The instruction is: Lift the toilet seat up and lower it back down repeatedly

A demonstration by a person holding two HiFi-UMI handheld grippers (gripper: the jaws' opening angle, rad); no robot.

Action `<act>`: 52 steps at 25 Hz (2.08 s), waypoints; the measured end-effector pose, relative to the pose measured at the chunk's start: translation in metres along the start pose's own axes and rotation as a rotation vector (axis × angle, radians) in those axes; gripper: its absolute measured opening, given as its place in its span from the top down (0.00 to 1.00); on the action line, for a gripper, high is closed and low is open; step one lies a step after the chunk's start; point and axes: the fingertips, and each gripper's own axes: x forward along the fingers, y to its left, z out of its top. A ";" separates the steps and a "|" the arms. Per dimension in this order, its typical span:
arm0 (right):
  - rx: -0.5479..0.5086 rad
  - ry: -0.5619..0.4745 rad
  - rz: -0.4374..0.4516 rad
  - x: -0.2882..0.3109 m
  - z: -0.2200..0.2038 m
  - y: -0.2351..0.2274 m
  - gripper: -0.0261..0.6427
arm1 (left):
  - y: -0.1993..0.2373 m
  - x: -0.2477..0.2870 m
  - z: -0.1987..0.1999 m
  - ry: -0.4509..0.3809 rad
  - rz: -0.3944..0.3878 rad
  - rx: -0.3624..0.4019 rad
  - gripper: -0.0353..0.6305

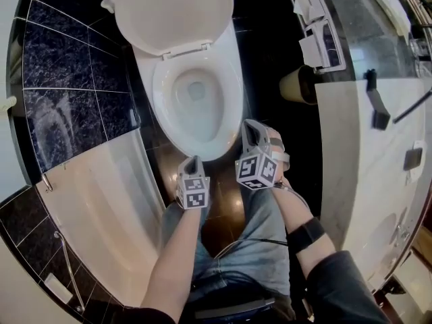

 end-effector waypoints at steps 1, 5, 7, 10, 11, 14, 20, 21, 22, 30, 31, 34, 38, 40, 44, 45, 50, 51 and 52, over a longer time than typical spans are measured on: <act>0.014 -0.011 0.002 -0.006 0.009 -0.006 0.93 | 0.000 -0.011 0.016 -0.022 0.001 0.011 0.95; 0.094 -0.066 0.013 -0.045 0.054 -0.033 0.93 | 0.005 -0.071 0.086 -0.109 0.020 0.043 0.95; 0.141 -0.095 0.013 -0.071 0.081 -0.052 0.93 | 0.009 -0.108 0.123 -0.161 0.038 0.047 0.95; 0.236 -0.143 0.021 -0.112 0.114 -0.081 0.93 | 0.011 -0.170 0.181 -0.254 0.061 0.055 0.95; 0.267 -0.159 0.027 -0.124 0.123 -0.089 0.93 | 0.012 -0.190 0.199 -0.283 0.069 0.063 0.95; 0.323 -0.196 0.037 -0.158 0.150 -0.112 0.93 | 0.014 -0.247 0.246 -0.356 0.092 0.087 0.95; 0.412 -0.254 0.061 -0.218 0.183 -0.151 0.93 | 0.013 -0.335 0.297 -0.466 0.155 0.100 0.95; 0.417 -0.264 0.063 -0.226 0.185 -0.157 0.93 | 0.011 -0.346 0.303 -0.483 0.161 0.099 0.95; 0.419 -0.273 0.064 -0.234 0.187 -0.162 0.93 | 0.009 -0.355 0.309 -0.499 0.163 0.097 0.95; 0.433 -0.321 0.055 -0.264 0.188 -0.190 0.93 | 0.000 -0.394 0.331 -0.571 0.163 0.071 0.95; 0.437 -0.319 0.055 -0.265 0.185 -0.189 0.93 | -0.001 -0.396 0.330 -0.572 0.160 0.073 0.95; 0.443 -0.314 0.056 -0.266 0.179 -0.188 0.93 | -0.003 -0.398 0.331 -0.578 0.159 0.078 0.95; 0.455 -0.300 0.059 -0.263 0.174 -0.186 0.93 | -0.003 -0.400 0.332 -0.583 0.173 0.097 0.95; 0.454 -0.299 0.059 -0.262 0.175 -0.186 0.93 | -0.002 -0.400 0.333 -0.586 0.177 0.096 0.95; 0.455 -0.297 0.052 -0.259 0.177 -0.190 0.93 | -0.001 -0.399 0.335 -0.590 0.176 0.102 0.95; 0.456 -0.296 0.051 -0.258 0.178 -0.192 0.93 | -0.001 -0.398 0.336 -0.591 0.177 0.103 0.95; 0.466 -0.285 0.040 -0.247 0.182 -0.200 0.93 | 0.007 -0.396 0.342 -0.595 0.184 0.112 0.95; 0.469 -0.280 0.035 -0.244 0.181 -0.201 0.93 | 0.008 -0.394 0.344 -0.597 0.182 0.116 0.95; 0.473 -0.274 0.033 -0.240 0.180 -0.202 0.92 | 0.008 -0.391 0.345 -0.599 0.179 0.121 0.95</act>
